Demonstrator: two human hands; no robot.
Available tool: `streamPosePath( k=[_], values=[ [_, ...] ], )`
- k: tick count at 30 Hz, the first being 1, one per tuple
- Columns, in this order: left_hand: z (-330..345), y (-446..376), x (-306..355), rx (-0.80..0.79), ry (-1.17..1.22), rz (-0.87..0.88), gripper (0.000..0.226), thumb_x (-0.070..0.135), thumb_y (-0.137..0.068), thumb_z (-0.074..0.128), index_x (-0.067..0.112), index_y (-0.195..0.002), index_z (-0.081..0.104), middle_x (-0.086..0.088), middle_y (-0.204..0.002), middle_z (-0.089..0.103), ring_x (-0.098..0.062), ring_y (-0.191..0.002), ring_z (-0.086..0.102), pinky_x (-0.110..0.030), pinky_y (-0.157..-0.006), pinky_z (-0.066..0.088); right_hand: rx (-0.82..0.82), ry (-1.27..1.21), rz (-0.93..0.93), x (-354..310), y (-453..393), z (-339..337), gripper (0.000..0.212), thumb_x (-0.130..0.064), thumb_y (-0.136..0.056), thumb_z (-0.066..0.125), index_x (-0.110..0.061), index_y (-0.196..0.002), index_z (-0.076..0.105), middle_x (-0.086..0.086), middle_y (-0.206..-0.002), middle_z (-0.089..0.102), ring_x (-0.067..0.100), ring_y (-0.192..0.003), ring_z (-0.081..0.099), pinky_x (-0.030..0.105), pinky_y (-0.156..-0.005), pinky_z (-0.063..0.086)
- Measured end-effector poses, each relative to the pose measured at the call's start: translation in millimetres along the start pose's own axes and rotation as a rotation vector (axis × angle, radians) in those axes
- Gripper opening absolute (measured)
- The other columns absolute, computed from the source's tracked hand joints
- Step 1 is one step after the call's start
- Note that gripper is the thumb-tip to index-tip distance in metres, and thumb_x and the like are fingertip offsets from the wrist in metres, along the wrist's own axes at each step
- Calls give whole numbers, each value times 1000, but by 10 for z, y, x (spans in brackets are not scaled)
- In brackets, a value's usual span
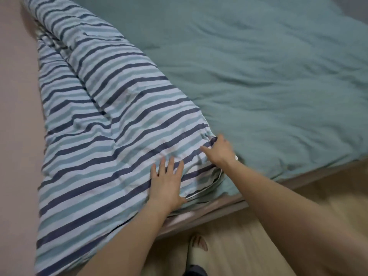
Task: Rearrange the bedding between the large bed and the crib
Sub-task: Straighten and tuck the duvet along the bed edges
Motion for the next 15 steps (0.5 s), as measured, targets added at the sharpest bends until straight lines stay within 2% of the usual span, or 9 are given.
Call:
streamPosePath(
  k=[2, 4, 5, 8, 10, 13, 15],
  values=[
    [135, -103, 52, 74, -67, -18, 118, 69, -73, 60, 25, -149, -19, -12, -157, -22, -37, -143, -19, -60, -112, -7, -1, -78, 12, 46, -115, 99, 70, -53, -78, 64, -9, -127, 41, 12, -130, 51, 33, -121, 48, 46, -102, 39],
    [185, -233, 116, 157, -91, -32, 119, 72, -74, 56, 23, -148, -22, -15, -156, -23, -38, -143, -19, -62, -112, -8, -47, -204, 4, 25, -173, 211, 72, -53, -75, 68, -7, -124, 44, 5, -121, 56, 30, -114, 54, 44, -99, 43],
    [180, -304, 148, 180, -80, -37, 116, 70, -76, 56, 22, -149, -19, -16, -157, -18, -37, -145, -14, -61, -113, -5, -63, -241, -14, 0, -196, 261, 64, -49, -75, 70, -4, -117, 51, 5, -111, 60, 29, -107, 58, 42, -93, 47],
    [87, -461, 269, 154, -13, -40, 94, 43, -87, 58, 15, -151, -4, -15, -159, 4, -34, -146, 7, -53, -116, 11, 7, -376, -94, -106, -207, 221, 27, -25, -82, 65, 1, -82, 67, 16, -85, 70, 34, -83, 64, 42, -78, 53],
    [-92, -522, 381, 185, 2, 9, 74, 27, -93, 51, 9, -151, 8, -14, -157, 15, -30, -143, 20, -45, -115, 22, 81, -524, -80, -125, -142, 47, 22, -18, -86, 58, -6, -68, 62, 14, -76, 68, 28, -72, 60, 38, -71, 51],
    [-541, -566, 526, 318, 113, 132, 45, 9, -91, 42, 14, -136, 44, -8, -137, 48, -24, -123, 47, -37, -105, 34, 201, -707, -63, -72, 48, -336, 22, -17, -87, 58, -11, -67, 56, 13, -73, 62, 19, -70, 53, 41, -71, 51],
    [-808, -585, 617, 318, 244, 236, 42, 7, -88, 43, 16, -128, 55, -7, -132, 54, -26, -118, 50, -40, -105, 31, 271, -761, -68, -17, 119, -569, 16, -16, -86, 58, -5, -74, 61, 16, -75, 63, 18, -70, 53, 42, -71, 52]
  ],
)
Point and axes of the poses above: each hand's wrist, its own y-axis away from the middle knuckle, its own z-axis out of the palm, x = y × z, the point moved 3 cm from there along -y, towards the middle knuckle
